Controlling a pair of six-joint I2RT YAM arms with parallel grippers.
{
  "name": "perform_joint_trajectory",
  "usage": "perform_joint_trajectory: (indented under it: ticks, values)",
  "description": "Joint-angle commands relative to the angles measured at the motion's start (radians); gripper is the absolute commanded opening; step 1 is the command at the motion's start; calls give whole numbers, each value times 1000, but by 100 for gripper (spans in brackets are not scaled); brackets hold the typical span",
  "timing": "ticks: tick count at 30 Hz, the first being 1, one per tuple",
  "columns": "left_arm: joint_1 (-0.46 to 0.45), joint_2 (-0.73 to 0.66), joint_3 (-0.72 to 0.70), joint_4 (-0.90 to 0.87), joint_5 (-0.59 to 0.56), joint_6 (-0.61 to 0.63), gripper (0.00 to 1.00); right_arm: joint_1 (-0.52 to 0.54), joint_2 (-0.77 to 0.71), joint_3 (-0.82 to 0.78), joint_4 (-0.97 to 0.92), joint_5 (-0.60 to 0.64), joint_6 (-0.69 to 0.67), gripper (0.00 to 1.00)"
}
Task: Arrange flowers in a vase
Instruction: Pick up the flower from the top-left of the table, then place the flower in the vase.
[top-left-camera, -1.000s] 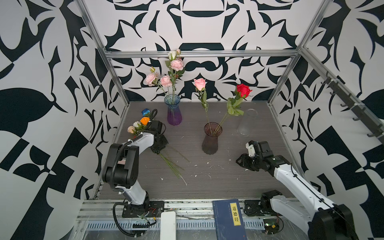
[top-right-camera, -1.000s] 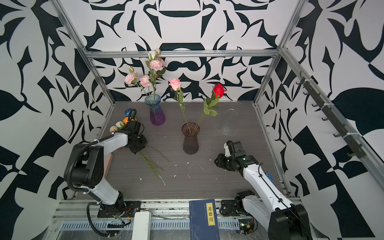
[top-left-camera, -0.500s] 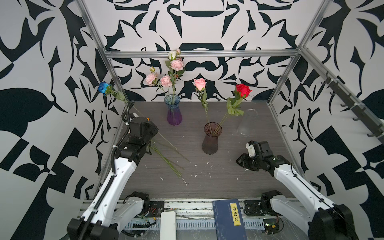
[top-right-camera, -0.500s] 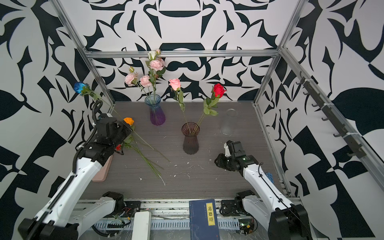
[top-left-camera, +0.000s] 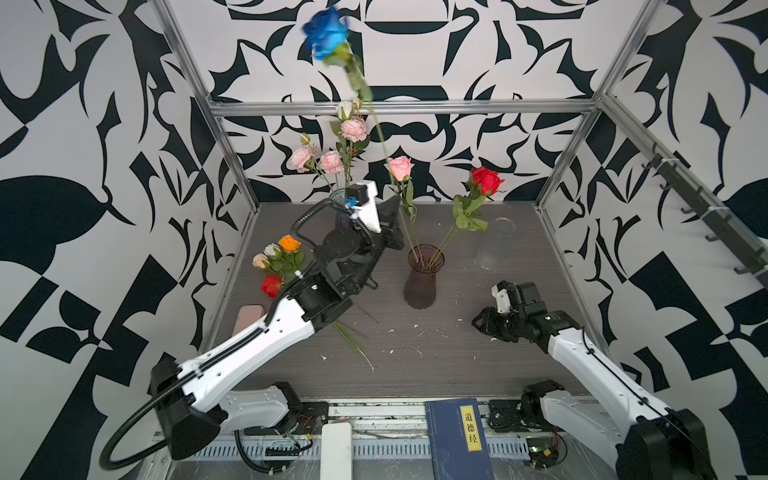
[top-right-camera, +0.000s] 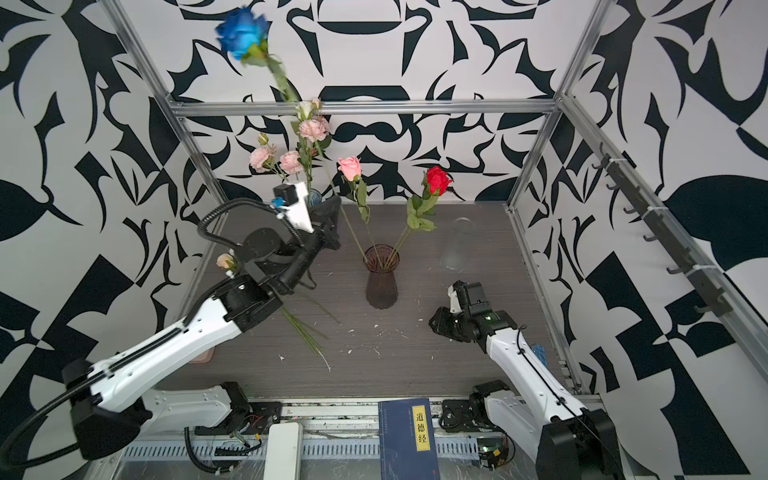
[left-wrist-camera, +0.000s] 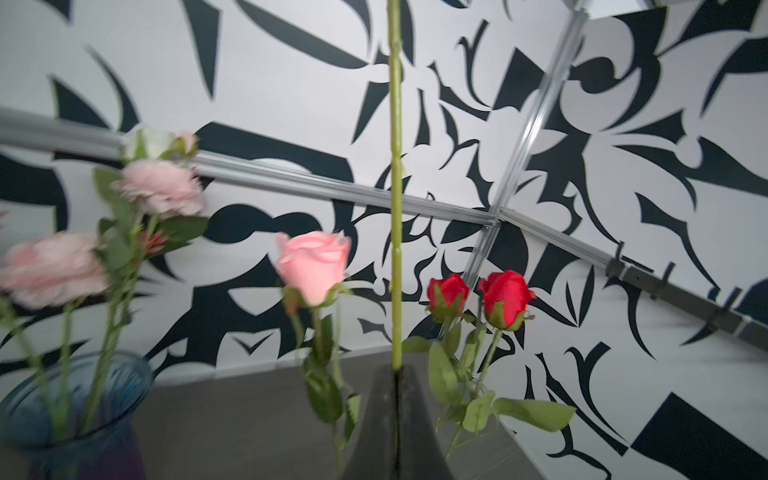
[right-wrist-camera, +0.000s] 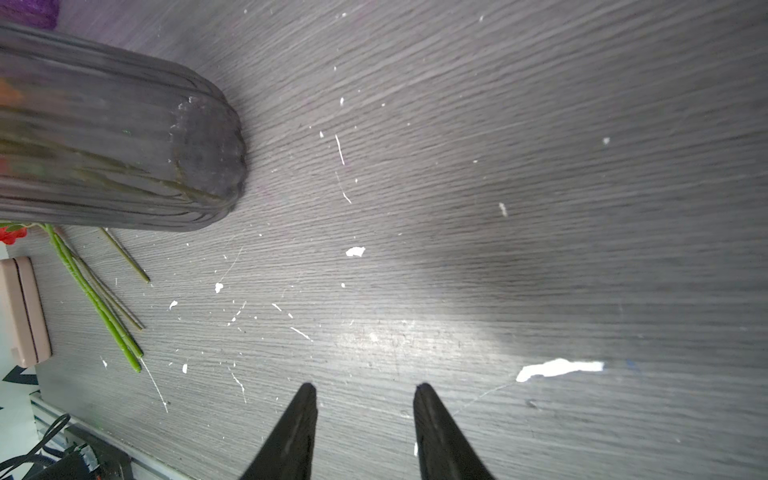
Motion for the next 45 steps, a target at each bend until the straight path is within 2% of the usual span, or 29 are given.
perform_joint_trajectory:
  ticks: [1, 5, 7, 12, 20, 28, 29, 31, 34, 41, 45]
  values:
    - [-44, 111, 77, 194, -11, 233, 0, -4, -10, 7, 7, 8, -7, 43]
    - [-65, 242, 137, 244, -26, 318, 0, -3, -6, 9, 8, 6, -10, 43]
    - [-65, 284, 157, 251, -80, 316, 0, -5, -8, 9, 8, 3, -12, 43]
    - [-66, 318, 141, 235, -116, 307, 0, -5, -13, 5, 10, -5, -12, 43]
    - [-67, 283, 24, 161, -215, 192, 0, -5, 9, 8, 16, -8, -17, 43]
    - [-66, 272, -48, 54, -220, 81, 0, -5, -3, 7, 10, -6, -14, 43]
    - [-66, 266, -49, 29, -209, 75, 6, -6, -5, 7, 8, -5, -13, 43]
    - [-66, 252, -51, -8, -175, 72, 28, -5, -7, 7, 8, -3, -13, 43]
    - [-66, 221, -71, -22, -124, 70, 52, -5, -7, 6, 8, -2, -12, 43]
    - [-66, 128, -134, -40, -131, 43, 55, -6, -6, 28, -12, -6, -12, 43]
    - [-66, 17, -201, -69, -161, 17, 55, -5, -22, 78, -43, -17, -7, 43]
